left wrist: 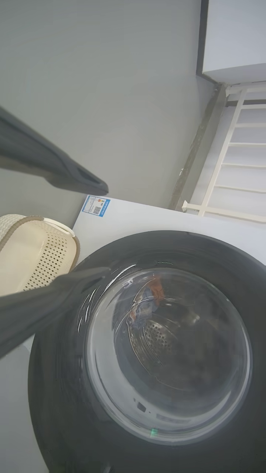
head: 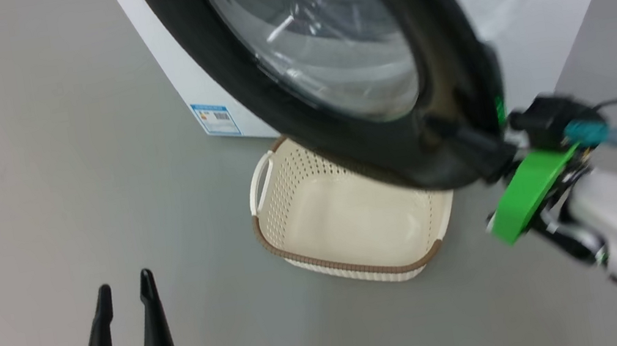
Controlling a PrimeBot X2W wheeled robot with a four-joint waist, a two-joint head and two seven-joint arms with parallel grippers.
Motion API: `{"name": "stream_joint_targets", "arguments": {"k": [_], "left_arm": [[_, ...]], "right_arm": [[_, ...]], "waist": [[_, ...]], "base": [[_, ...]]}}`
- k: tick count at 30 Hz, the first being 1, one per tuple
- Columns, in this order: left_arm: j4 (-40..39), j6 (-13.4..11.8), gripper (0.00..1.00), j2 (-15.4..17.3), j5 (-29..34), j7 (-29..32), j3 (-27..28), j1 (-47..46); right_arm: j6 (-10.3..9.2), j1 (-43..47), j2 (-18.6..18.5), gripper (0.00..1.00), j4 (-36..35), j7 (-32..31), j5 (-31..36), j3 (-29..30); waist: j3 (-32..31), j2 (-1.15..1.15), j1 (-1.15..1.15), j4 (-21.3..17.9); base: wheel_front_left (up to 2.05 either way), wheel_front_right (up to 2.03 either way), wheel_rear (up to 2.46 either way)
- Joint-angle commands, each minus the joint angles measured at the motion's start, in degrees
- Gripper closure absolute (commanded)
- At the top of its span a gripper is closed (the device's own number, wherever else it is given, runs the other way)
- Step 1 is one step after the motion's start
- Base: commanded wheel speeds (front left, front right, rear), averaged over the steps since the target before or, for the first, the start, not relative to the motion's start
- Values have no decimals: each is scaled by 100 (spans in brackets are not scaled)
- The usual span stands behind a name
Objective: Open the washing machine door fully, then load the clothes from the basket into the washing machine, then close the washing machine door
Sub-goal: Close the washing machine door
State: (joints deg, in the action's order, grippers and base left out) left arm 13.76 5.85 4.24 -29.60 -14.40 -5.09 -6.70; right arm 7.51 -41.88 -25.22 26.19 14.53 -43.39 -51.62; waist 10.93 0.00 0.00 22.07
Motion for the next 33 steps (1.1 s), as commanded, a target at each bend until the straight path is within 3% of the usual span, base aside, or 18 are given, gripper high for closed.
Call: {"name": "stream_joint_targets", "arguments": {"k": [1,22,33], "left_arm": [[-139,26,0,55,29,-58,162,-226],[-273,127,0,-87,123,-60,122,-689],[-267,151,0,-126,133,-60,128,-815]], "right_arm": [[-2,-166,-162,100,-18,47,-5,217],[-2,-1865,-1040,100,482,47,25,978],[-2,-2696,-1172,100,698,47,78,1203]], "waist": [[234,0,0,-1],[1472,0,0,313],[1743,0,0,398]], "base": [[0,0,0],[0,0,0],[0,0,0]]}}
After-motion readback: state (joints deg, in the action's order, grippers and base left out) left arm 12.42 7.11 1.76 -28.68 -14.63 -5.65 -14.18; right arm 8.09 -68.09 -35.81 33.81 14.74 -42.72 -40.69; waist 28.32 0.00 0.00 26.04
